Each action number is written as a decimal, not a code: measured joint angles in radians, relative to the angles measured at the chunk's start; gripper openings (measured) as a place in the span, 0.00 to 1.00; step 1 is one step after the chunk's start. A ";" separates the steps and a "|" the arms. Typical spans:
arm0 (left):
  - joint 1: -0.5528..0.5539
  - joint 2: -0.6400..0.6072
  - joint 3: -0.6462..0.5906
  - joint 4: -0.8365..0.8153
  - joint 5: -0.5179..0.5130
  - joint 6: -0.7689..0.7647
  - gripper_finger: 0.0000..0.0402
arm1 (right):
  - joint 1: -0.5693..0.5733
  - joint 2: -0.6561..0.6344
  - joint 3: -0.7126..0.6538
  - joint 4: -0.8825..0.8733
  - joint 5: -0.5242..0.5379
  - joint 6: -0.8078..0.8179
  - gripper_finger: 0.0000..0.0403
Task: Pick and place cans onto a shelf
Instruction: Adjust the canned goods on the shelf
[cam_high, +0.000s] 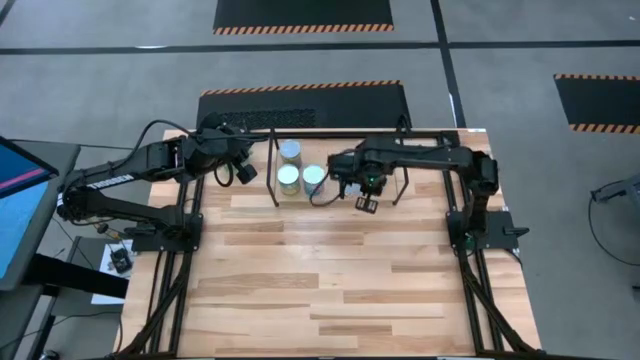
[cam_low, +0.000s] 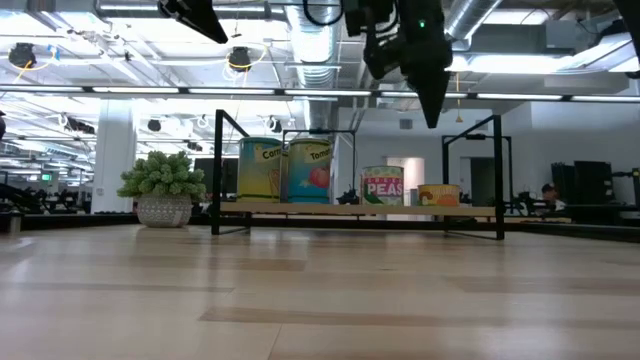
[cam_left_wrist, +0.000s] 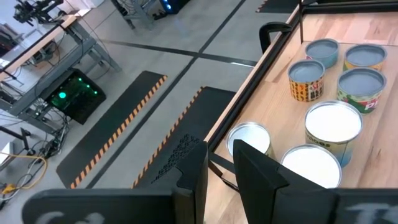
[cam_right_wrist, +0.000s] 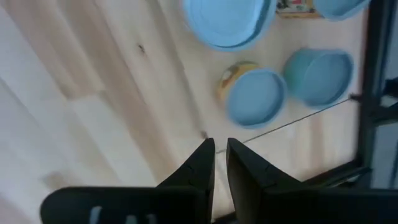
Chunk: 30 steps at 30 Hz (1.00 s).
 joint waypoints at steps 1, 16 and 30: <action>0.000 0.000 0.000 0.000 0.000 0.000 0.17 | -0.014 0.000 -0.004 0.002 0.003 -0.041 0.15; 0.000 0.000 0.000 -0.007 -0.002 -0.005 0.17 | -0.369 0.005 -0.064 0.183 -0.111 -0.496 0.07; 0.000 0.000 0.000 -0.005 -0.002 -0.042 0.17 | -0.455 -0.001 -0.206 0.424 -0.137 -0.637 0.08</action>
